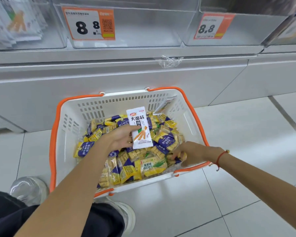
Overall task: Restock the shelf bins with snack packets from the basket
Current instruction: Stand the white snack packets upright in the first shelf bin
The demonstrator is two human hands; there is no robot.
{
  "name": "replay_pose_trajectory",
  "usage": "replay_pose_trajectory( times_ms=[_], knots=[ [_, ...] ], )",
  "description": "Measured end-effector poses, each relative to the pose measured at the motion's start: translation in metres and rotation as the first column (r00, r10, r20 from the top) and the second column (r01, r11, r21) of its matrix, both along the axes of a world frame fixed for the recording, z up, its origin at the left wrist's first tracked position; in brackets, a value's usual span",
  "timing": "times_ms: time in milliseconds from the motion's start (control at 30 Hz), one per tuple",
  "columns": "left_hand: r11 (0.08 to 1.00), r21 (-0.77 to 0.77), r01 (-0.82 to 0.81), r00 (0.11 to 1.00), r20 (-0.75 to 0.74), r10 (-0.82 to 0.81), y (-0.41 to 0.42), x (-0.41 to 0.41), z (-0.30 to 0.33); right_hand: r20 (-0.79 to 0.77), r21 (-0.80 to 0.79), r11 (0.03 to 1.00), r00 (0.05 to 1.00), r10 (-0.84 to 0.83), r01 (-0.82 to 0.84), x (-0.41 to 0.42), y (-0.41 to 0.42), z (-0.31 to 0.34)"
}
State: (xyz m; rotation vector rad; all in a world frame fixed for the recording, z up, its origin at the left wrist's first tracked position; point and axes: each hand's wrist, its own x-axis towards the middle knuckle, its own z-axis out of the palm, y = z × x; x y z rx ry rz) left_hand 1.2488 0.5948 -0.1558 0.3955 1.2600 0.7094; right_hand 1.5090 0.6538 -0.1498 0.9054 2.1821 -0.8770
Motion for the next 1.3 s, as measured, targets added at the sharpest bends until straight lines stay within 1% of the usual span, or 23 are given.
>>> replay_pose_trajectory(
  times_ms=[67,133,167,233,267,333,367,433,533,567,667,700,767,833,867,933,1000,1067,1100,1133,1167,1233,1300],
  knots=[
    [0.998,0.032,0.056,0.998,-0.001,-0.056,0.000,0.000,0.004,-0.054,0.073,0.997,0.998,0.028,-0.024,0.002,-0.002,-0.010],
    [0.995,0.048,0.083,0.996,-0.036,-0.082,0.000,0.001,0.007,-0.051,0.092,0.996,0.999,0.012,-0.007,0.003,0.004,-0.018],
    [0.995,0.053,0.082,0.995,-0.061,-0.079,0.001,0.001,0.007,-0.069,0.102,0.995,0.998,-0.016,0.023,0.001,0.009,-0.016],
    [0.996,0.064,0.057,0.988,-0.146,-0.048,0.002,0.000,0.006,-0.208,0.074,0.977,0.961,-0.180,0.199,-0.006,0.021,-0.004],
    [0.997,0.063,0.040,0.980,-0.197,-0.027,0.002,0.000,0.005,-0.309,-0.015,0.943,0.895,-0.321,0.333,-0.010,0.025,0.005],
    [0.999,0.052,0.008,0.969,-0.248,0.005,0.003,-0.002,0.003,-0.429,-0.310,0.782,0.654,-0.623,0.541,-0.023,0.028,0.018],
    [0.999,0.050,-0.005,0.970,-0.243,0.017,0.003,-0.002,0.003,-0.416,-0.439,0.683,0.542,-0.730,0.584,-0.030,0.028,0.021],
    [0.998,0.064,-0.006,0.972,-0.234,0.021,0.003,0.000,0.004,-0.372,-0.557,0.564,0.424,-0.826,0.610,-0.046,0.026,0.020],
    [0.992,0.127,-0.026,0.979,-0.198,0.051,0.008,0.005,0.006,-0.391,-0.528,0.553,0.393,-0.832,0.645,-0.070,0.018,0.005],
    [0.989,0.137,-0.053,0.980,-0.182,0.078,0.011,0.007,0.006,-0.412,-0.511,0.535,0.355,-0.839,0.673,-0.079,0.015,0.001],
    [0.986,0.087,-0.140,0.976,-0.159,0.153,0.020,0.008,0.003,-0.497,-0.491,0.401,0.130,-0.858,0.773,-0.101,0.008,-0.007],
    [0.988,0.081,-0.135,0.975,-0.167,0.147,0.021,0.009,0.002,-0.525,-0.482,0.374,0.081,-0.847,0.792,-0.107,0.006,-0.007],
    [0.990,0.099,-0.098,0.977,-0.182,0.115,0.020,0.010,-0.001,-0.537,-0.494,0.369,0.057,-0.841,0.788,-0.117,0.003,-0.009],
    [0.984,0.119,-0.129,0.978,-0.150,0.146,0.019,0.010,-0.003,-0.529,-0.489,0.405,0.106,-0.842,0.773,-0.121,0.008,-0.010],
    [0.979,0.126,-0.159,0.975,-0.136,0.176,0.018,0.009,-0.003,-0.565,-0.418,0.435,0.147,-0.812,0.797,-0.121,0.016,-0.010],
    [0.964,0.123,-0.237,0.961,-0.114,0.251,0.018,0.006,-0.007,-0.691,-0.091,0.465,0.280,-0.666,0.881,-0.114,0.042,-0.008],
    [0.949,0.098,-0.300,0.948,-0.077,0.307,0.018,0.000,-0.013,-0.705,0.285,0.451,0.504,-0.499,0.846,-0.100,0.073,-0.006],
    [0.941,0.083,-0.327,0.942,-0.057,0.332,0.017,-0.005,-0.019,-0.509,0.558,0.526,0.765,-0.394,0.642,-0.087,0.100,-0.009],
    [0.934,0.063,-0.351,0.934,-0.049,0.354,0.018,-0.007,-0.021,-0.366,0.651,0.564,0.861,-0.353,0.508,-0.084,0.110,-0.011],
    [0.927,0.041,-0.373,0.926,-0.037,0.375,0.019,-0.008,-0.022,-0.230,0.720,0.579,0.919,-0.320,0.382,-0.081,0.117,-0.015],
    [0.920,0.018,-0.391,0.920,-0.024,0.391,0.019,-0.008,-0.023,-0.127,0.772,0.571,0.948,-0.293,0.280,-0.080,0.121,-0.018],
    [0.908,-0.017,-0.418,0.908,0.020,0.418,0.021,-0.010,-0.023,-0.028,0.852,0.502,0.969,-0.245,0.152,-0.080,0.128,-0.023],
    [0.905,-0.014,-0.426,0.904,0.033,0.426,0.023,-0.010,-0.023,-0.068,0.892,0.428,0.980,-0.189,0.145,-0.076,0.133,-0.023]
  ],
)
